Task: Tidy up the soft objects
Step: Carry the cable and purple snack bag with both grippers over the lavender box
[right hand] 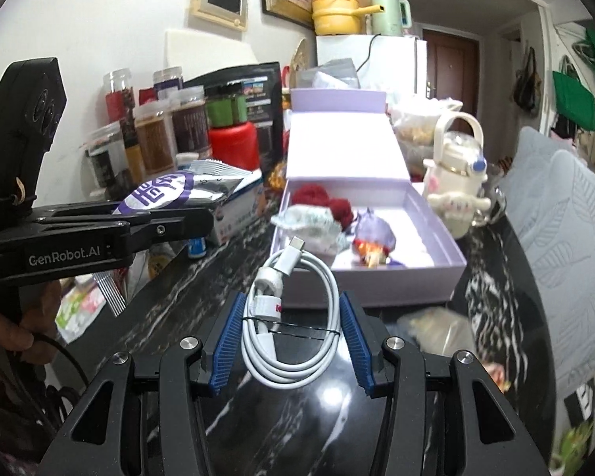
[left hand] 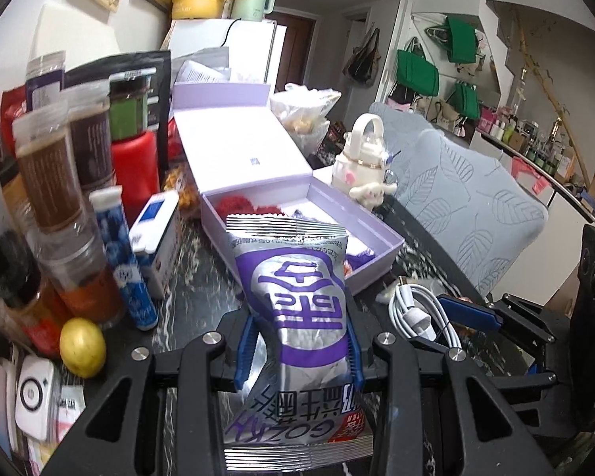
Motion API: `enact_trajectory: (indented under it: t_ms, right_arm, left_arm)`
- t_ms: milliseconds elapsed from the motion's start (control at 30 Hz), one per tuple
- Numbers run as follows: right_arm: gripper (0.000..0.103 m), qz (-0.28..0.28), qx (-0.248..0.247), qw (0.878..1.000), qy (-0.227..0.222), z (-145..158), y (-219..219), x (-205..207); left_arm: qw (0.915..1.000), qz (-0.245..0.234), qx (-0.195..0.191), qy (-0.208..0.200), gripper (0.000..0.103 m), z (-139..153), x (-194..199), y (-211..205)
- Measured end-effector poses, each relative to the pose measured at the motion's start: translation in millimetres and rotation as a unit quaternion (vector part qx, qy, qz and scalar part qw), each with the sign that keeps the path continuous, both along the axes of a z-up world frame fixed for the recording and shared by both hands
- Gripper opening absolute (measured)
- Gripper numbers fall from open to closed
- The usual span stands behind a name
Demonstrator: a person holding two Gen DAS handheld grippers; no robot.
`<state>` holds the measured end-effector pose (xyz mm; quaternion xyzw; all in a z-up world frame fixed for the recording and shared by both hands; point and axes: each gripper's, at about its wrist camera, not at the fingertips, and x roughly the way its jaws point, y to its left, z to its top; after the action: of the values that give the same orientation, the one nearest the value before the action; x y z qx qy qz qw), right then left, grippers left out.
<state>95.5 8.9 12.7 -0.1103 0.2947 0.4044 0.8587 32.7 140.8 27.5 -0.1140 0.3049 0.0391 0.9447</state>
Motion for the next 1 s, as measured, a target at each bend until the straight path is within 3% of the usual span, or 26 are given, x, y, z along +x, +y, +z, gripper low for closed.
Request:
enact_trajectory:
  t_ms: [1000]
  right_arm:
    - [0.048, 0.005, 0.037, 0.998, -0.048, 67.0, 24.7, 74.7]
  left_arm:
    - [0.9961, -0.042, 0.024, -0.074, 0.037, 65.2, 77.8, 8.4]
